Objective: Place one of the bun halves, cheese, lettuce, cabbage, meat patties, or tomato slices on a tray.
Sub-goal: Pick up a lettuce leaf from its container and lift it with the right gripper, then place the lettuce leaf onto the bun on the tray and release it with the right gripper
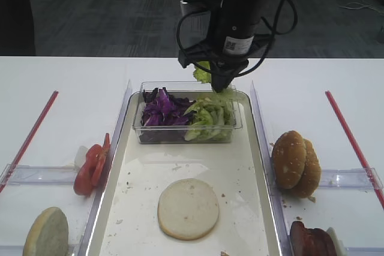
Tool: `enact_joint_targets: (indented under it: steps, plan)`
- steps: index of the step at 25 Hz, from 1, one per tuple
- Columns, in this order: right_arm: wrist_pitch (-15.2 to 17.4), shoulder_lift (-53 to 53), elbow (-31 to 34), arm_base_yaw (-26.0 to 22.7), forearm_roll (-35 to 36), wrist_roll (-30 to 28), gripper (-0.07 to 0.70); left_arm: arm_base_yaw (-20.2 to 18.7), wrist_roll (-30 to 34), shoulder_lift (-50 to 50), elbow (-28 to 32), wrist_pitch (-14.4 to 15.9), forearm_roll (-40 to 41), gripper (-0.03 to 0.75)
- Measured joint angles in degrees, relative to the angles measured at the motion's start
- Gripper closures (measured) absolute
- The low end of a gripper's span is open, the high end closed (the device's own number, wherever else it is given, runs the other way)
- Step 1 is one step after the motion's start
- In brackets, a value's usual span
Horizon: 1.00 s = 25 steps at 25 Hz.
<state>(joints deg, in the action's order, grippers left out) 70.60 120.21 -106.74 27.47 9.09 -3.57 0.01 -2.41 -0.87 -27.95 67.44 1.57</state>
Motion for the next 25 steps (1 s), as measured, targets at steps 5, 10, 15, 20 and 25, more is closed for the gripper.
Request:
enact_joint_targets:
  steps: [5,10,15,20,25]
  plan:
    - [0.00,-2.69,5.72,0.25,0.19,-1.24,0.613,0.00,0.00,0.00,0.00,0.00,0.00,0.294]
    - [-0.10,-6.96,11.24,1.56,0.19,-1.75,0.613,0.00,0.00,0.00,0.00,0.00,0.00,0.294]
    - [-0.94,-10.46,17.72,2.80,0.19,-2.06,0.613,0.00,0.00,0.00,0.00,0.00,0.00,0.294]
    - [-3.75,-13.68,24.87,3.89,0.19,-2.06,0.613,0.00,0.00,0.00,0.00,0.00,0.00,0.294]
    - [-6.01,-16.62,31.60,5.20,0.55,-2.15,0.613,0.00,0.00,0.00,0.00,0.00,0.00,0.294]
